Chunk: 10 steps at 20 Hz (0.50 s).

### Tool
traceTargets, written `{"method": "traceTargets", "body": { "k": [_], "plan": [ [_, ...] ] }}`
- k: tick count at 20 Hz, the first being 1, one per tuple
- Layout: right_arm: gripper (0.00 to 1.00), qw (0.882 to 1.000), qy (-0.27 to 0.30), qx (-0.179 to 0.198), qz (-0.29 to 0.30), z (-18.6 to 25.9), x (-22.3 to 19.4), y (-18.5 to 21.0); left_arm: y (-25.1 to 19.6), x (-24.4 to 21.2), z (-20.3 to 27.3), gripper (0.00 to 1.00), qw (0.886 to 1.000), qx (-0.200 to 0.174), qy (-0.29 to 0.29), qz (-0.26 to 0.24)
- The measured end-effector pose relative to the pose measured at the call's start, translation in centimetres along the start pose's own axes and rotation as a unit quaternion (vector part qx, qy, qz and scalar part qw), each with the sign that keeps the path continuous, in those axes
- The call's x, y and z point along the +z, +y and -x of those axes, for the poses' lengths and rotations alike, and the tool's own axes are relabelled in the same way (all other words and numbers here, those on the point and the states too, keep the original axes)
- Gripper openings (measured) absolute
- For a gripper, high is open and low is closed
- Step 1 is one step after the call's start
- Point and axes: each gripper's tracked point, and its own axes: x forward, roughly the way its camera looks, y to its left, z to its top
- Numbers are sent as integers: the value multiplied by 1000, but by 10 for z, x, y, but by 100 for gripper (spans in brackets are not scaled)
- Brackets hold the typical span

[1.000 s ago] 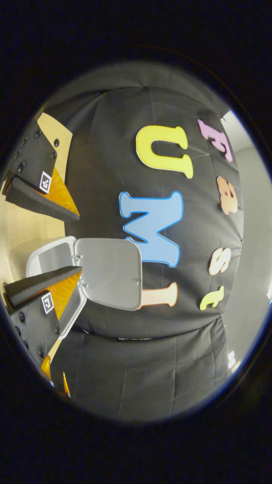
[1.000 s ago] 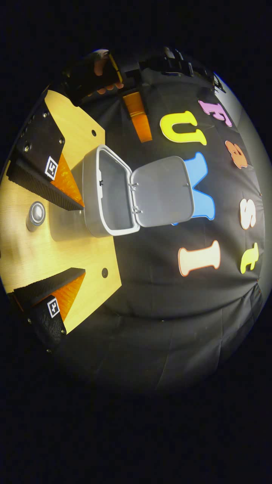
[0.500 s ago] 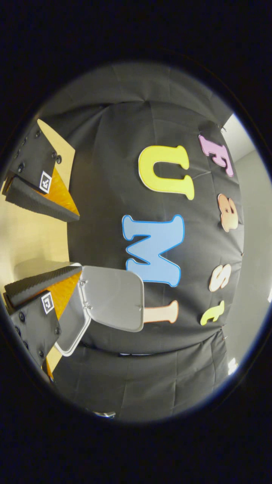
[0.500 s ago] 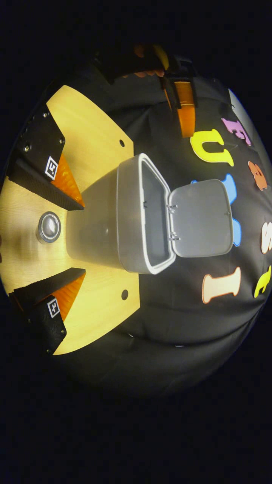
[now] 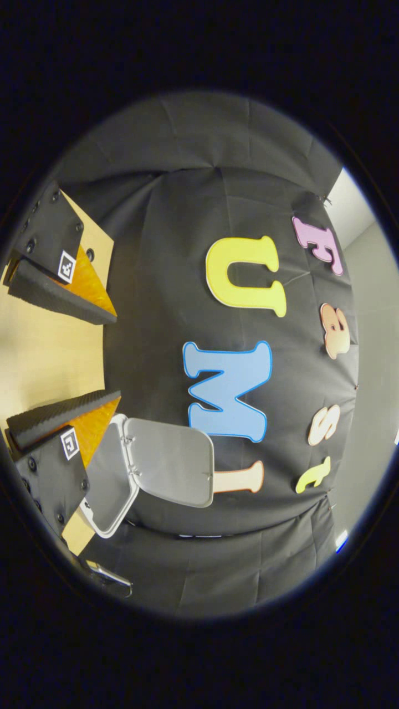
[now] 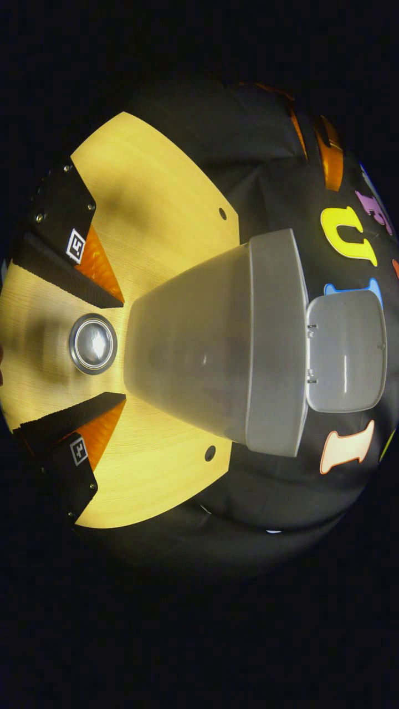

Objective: Press the lid of the desktop garbage bin to open it, pick up the crumpled paper on the desktop and throw it into the bin, then pick up the pop can on the desktop and drop it into the bin, and finally close the garbage bin lid.

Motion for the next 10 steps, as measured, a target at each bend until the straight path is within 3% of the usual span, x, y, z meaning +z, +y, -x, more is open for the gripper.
{"method": "traceTargets", "body": {
  "k": [10],
  "plan": [
    [96,999,47,6,25,-21,-28,3,36,-7,19,79,999,40,13,16]
  ]
}}
